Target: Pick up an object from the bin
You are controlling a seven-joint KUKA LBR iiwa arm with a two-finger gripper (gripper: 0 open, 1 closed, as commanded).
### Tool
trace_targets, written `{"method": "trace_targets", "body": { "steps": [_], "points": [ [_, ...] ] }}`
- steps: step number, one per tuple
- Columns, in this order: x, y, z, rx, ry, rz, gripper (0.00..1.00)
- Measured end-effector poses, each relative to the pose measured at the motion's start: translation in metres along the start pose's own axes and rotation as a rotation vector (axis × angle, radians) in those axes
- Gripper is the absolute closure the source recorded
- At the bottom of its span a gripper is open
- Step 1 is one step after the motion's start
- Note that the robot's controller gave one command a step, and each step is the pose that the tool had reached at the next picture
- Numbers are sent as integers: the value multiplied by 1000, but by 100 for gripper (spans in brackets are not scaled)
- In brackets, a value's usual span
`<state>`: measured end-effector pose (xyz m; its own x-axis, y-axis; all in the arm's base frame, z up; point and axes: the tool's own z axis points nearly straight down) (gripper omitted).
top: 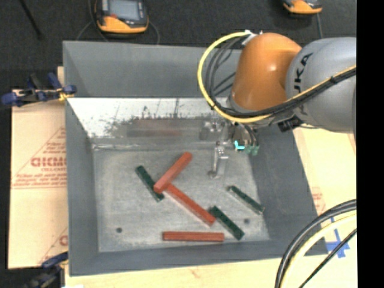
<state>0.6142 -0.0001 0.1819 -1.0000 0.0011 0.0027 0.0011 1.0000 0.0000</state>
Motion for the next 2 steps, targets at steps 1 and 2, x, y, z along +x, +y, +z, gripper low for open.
{"method": "trace_targets", "body": {
  "steps": [1, 2],
  "points": [
    [98, 61, 115, -1, 4, 91, 0],
    [93, 66, 81, -2, -8, 230, 0]
  ]
}}
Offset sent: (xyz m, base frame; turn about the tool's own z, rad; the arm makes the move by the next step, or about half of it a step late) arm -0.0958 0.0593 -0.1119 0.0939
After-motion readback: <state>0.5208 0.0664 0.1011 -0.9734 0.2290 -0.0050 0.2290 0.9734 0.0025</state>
